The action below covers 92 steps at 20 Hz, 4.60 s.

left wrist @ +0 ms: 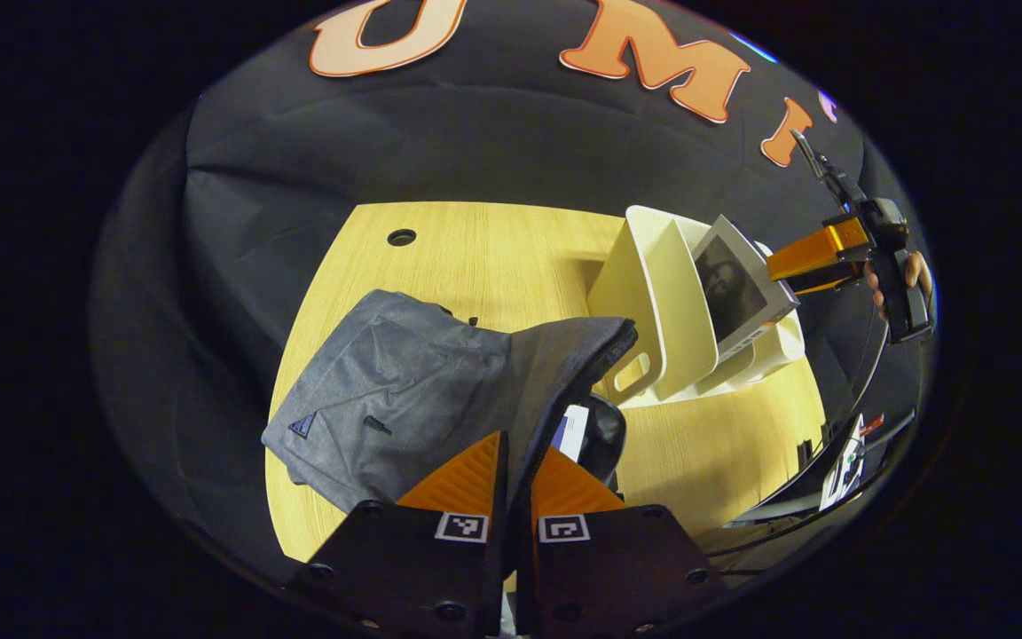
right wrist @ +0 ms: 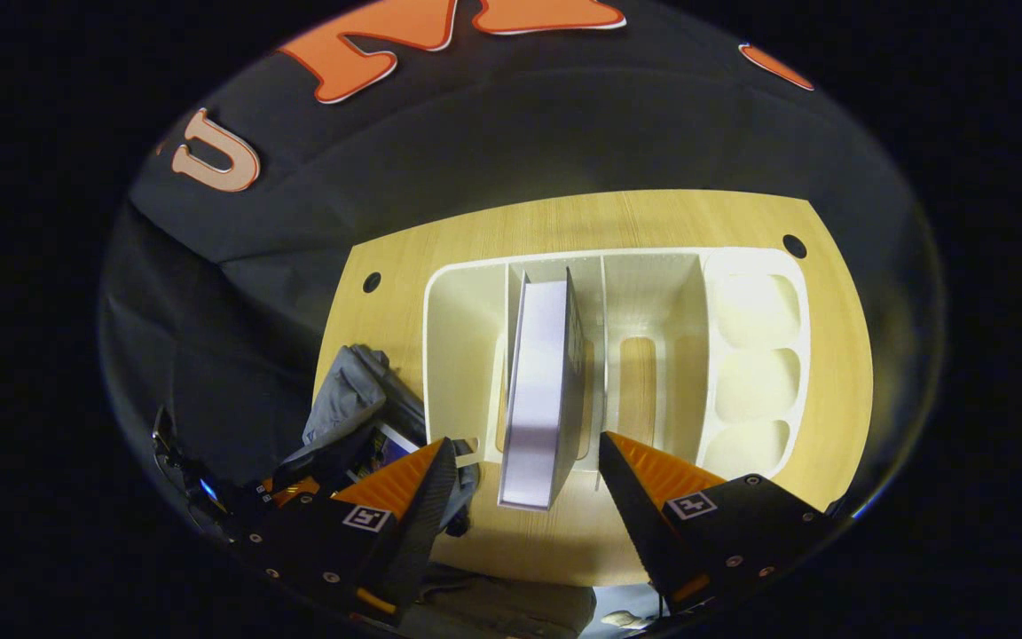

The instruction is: Open the schoolbag, grab two books from the bookshelf and put them into the schoolbag.

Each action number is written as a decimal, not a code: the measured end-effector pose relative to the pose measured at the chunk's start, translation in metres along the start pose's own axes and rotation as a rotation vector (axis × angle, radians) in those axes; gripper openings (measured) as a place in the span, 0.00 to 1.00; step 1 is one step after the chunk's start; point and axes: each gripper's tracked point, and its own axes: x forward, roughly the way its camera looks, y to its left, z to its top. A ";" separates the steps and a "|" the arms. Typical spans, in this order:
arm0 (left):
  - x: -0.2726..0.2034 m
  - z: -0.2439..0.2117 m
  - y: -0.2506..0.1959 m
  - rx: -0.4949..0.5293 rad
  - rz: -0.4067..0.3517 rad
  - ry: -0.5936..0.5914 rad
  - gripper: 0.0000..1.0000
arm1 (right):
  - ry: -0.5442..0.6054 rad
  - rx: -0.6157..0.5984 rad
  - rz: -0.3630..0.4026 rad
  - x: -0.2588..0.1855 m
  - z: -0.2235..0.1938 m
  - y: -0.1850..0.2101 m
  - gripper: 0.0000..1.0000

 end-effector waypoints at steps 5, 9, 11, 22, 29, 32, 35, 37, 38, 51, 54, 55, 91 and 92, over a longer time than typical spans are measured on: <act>0.005 -0.003 -0.001 -0.049 0.032 0.007 0.07 | 0.049 0.022 -0.014 0.031 0.014 -0.008 0.92; 0.006 -0.004 -0.004 -0.076 0.047 0.017 0.07 | 0.079 0.021 -0.034 0.047 0.016 -0.015 0.77; 0.008 -0.006 -0.003 -0.077 0.053 0.021 0.07 | 0.081 0.026 -0.048 0.052 0.017 -0.014 0.58; 0.008 -0.005 -0.002 -0.049 0.034 0.019 0.07 | 0.008 0.092 -0.107 0.021 0.022 -0.034 0.38; 0.006 -0.004 0.000 0.003 -0.006 0.014 0.06 | -0.083 0.128 -0.072 -0.034 0.010 -0.029 0.38; 0.005 -0.005 0.000 0.038 -0.026 0.016 0.07 | -0.128 0.162 -0.061 -0.057 0.003 -0.026 0.38; 0.006 -0.004 0.002 0.064 -0.048 0.017 0.07 | -0.163 0.198 -0.052 -0.078 -0.004 -0.025 0.38; 0.006 -0.005 0.003 0.080 -0.064 0.019 0.07 | -0.189 0.216 -0.047 -0.090 -0.009 -0.021 0.38; 0.006 -0.005 0.004 0.087 -0.071 0.020 0.07 | -0.201 0.228 -0.044 -0.095 -0.011 -0.019 0.38; 0.004 0.001 0.015 0.171 -0.144 0.016 0.06 | -0.271 0.352 0.130 -0.111 -0.070 0.035 0.37; -0.002 0.008 0.022 0.181 -0.146 0.010 0.06 | -0.284 0.332 0.170 -0.106 -0.082 0.055 0.36; -0.003 0.010 0.024 0.187 -0.145 0.007 0.07 | -0.284 0.323 0.187 -0.103 -0.086 0.064 0.37; -0.046 0.063 0.033 0.328 -0.118 -0.118 0.07 | -0.247 0.566 0.615 0.085 -0.151 0.227 0.36; -0.048 0.062 0.028 0.331 -0.130 -0.117 0.06 | -0.244 0.567 0.625 0.088 -0.151 0.230 0.36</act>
